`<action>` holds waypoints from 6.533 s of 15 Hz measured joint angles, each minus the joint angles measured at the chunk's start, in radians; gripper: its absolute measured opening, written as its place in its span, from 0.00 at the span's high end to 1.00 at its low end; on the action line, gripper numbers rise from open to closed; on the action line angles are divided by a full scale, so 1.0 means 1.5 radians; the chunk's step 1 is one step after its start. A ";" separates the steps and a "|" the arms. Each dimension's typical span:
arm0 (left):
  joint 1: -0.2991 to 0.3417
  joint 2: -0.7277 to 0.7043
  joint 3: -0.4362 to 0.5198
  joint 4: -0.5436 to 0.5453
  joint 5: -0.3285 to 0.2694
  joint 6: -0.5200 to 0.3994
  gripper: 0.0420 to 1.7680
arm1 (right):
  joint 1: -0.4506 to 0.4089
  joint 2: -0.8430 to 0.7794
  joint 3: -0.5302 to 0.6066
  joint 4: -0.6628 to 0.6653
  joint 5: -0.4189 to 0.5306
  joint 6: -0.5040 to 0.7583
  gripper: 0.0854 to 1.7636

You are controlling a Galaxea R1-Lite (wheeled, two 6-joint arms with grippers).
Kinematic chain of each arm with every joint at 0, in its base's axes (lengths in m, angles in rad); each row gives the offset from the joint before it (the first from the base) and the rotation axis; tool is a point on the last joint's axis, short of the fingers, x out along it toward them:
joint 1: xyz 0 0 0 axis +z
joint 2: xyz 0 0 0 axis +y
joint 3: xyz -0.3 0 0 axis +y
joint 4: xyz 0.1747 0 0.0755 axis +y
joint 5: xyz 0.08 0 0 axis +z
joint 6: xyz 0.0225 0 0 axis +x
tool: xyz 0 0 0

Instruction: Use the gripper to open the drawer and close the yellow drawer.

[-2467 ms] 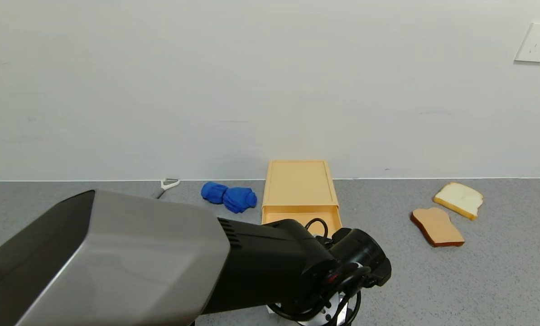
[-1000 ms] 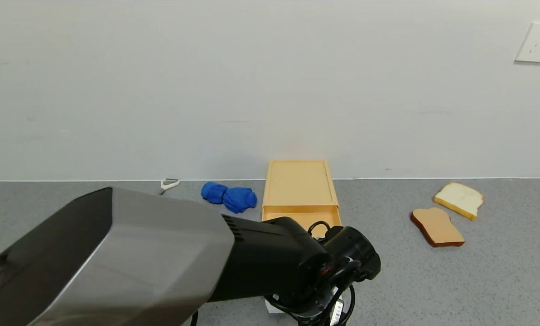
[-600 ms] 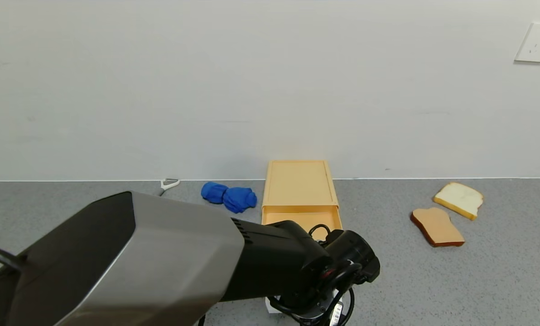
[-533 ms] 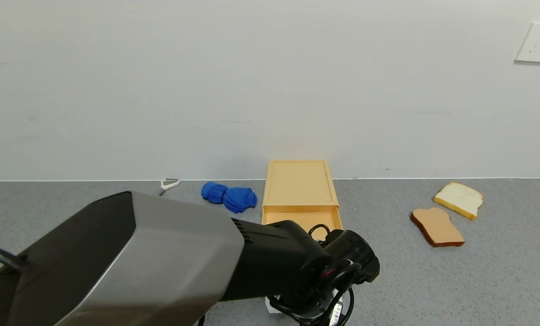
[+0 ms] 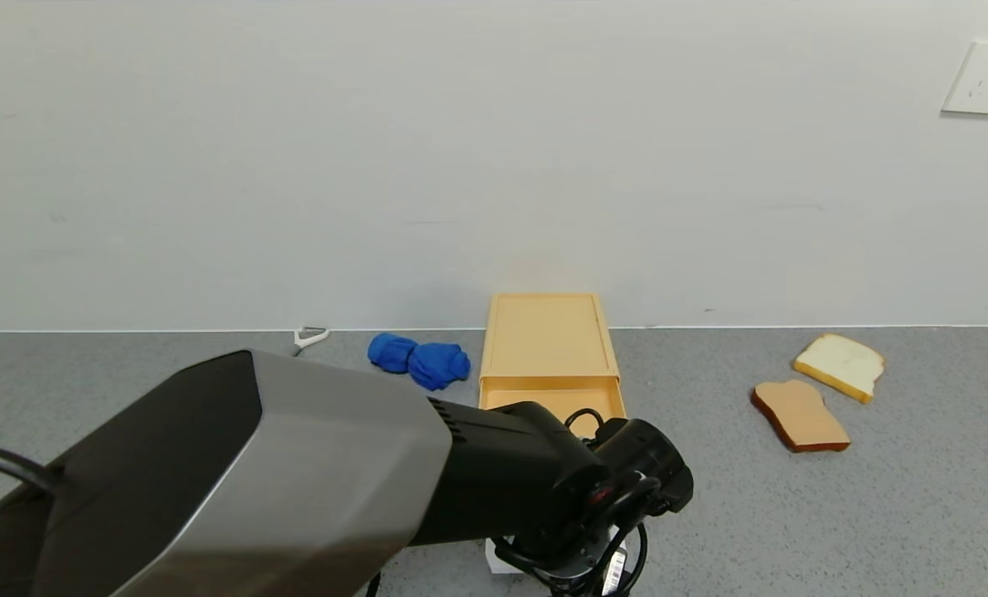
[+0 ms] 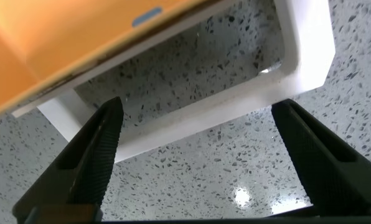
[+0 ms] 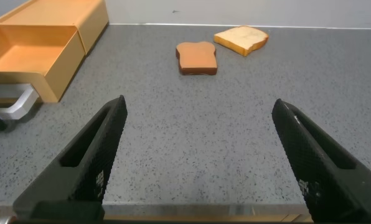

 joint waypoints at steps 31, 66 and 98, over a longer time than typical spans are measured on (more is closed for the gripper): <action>0.101 0.068 -0.168 0.008 0.023 0.143 0.03 | 0.000 0.000 0.000 0.000 0.000 0.000 0.03; 0.165 0.127 -0.267 -0.087 0.038 0.254 0.03 | 0.000 0.000 0.000 0.000 0.000 0.000 0.03; 0.306 -0.440 0.141 -0.109 -0.091 0.265 0.03 | 0.000 0.000 0.000 0.000 0.000 0.000 0.03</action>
